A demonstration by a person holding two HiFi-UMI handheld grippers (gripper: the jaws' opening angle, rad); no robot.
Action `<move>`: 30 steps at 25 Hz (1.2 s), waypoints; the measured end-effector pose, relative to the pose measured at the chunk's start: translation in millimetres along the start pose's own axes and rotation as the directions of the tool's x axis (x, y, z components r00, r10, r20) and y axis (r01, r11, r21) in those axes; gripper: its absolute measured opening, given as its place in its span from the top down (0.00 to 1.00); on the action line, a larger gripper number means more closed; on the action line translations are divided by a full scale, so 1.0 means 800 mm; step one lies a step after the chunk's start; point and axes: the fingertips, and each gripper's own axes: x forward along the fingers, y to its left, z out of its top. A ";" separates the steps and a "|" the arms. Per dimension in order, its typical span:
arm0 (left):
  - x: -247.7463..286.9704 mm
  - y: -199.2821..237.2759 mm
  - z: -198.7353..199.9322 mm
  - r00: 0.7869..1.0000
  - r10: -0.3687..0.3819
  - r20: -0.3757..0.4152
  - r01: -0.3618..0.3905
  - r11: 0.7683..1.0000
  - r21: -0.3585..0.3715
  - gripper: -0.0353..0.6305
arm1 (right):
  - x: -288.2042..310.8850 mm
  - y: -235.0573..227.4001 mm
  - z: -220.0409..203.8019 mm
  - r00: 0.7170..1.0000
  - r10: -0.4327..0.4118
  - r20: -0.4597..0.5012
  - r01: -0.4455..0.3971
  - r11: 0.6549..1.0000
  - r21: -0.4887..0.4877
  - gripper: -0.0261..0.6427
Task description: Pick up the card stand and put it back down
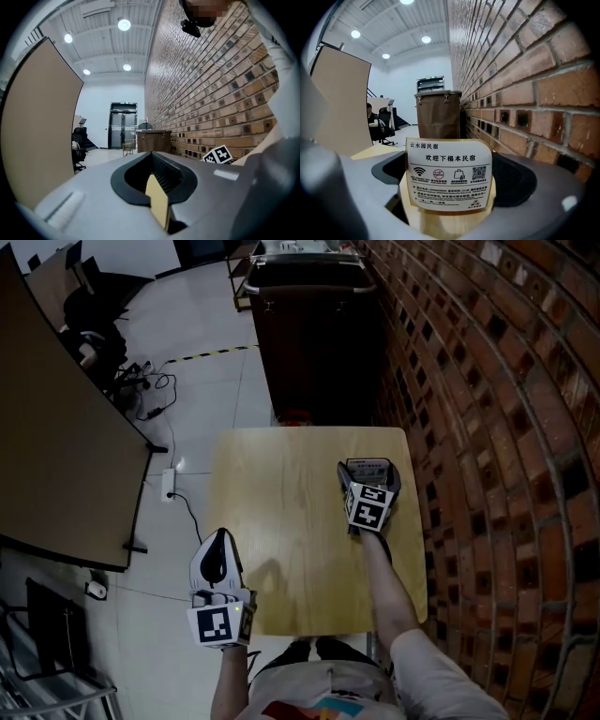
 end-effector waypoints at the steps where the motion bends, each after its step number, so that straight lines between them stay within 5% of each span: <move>1: -0.001 0.003 -0.003 1.000 0.006 -0.009 -0.006 1.000 0.002 0.95 | 0.006 -0.001 -0.004 1.000 -0.003 -0.009 0.002 1.000 -0.006 0.13; 19: -0.011 0.018 -0.014 0.998 0.049 -0.033 -0.049 0.999 0.015 0.95 | 0.020 0.004 0.005 0.999 0.016 0.040 -0.014 0.999 -0.038 0.13; 26: -0.017 0.011 0.000 0.999 0.039 0.004 -0.039 0.999 0.018 0.95 | -0.111 0.011 0.105 0.951 0.123 0.283 -0.140 0.989 0.041 0.13; 30: -0.014 -0.008 0.014 0.999 0.004 0.050 -0.004 1.000 0.013 0.95 | -0.211 0.009 0.147 0.913 0.179 0.367 -0.228 0.969 0.095 0.31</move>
